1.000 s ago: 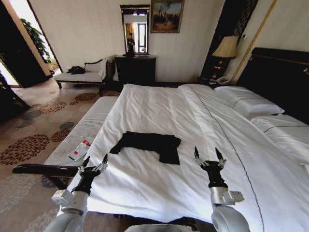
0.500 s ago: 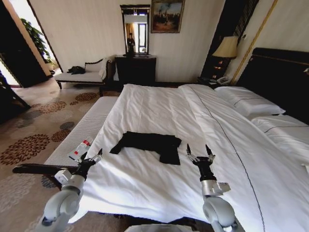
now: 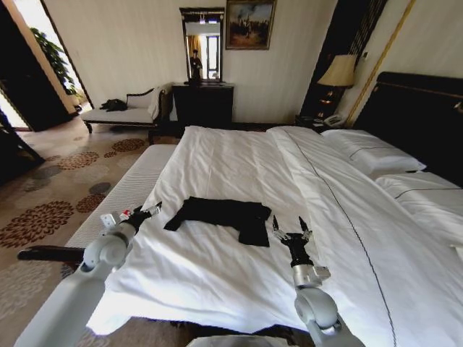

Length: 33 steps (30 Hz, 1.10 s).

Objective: Fold the clothes on the bed.

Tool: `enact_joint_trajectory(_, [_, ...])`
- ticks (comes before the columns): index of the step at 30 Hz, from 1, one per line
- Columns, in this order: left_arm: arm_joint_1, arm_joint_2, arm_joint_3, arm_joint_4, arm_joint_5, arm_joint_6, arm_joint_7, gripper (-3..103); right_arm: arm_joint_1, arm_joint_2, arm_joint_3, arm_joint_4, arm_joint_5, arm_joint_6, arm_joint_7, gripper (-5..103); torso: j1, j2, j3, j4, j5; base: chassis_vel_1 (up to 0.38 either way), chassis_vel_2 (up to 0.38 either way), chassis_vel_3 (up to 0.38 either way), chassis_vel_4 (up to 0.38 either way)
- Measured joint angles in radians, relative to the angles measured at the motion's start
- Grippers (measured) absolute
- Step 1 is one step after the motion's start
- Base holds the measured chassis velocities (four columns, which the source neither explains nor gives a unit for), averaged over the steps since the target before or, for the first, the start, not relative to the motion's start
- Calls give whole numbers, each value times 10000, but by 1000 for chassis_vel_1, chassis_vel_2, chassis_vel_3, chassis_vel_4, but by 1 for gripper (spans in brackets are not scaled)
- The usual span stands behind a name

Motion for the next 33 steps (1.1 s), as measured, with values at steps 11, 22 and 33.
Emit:
enact_joint_trajectory(11, [-2441, -676, 1855, 1410, -88, 1199, -548, 100, 258, 69, -184, -350, 22, 60, -28, 100, -1, 0, 0, -1, 1, 0, 0, 0, 0])
enact_joint_trajectory(22, [-3998, -716, 4050, 2084, -843, 3019, -1868, 100, 262, 91, -191, -460, -4, 162, -27, 100, -2, 1, 0, -1, 2, 0, 0, 0, 0])
enact_joint_trajectory(33, [-3977, -1021, 4528, 2365, -1108, 3210, -2813, 98, 427, 100, -336, -629, -7, 237, -27, 100, -1, 1, -1, 0, 0, 0, 0, 0, 0])
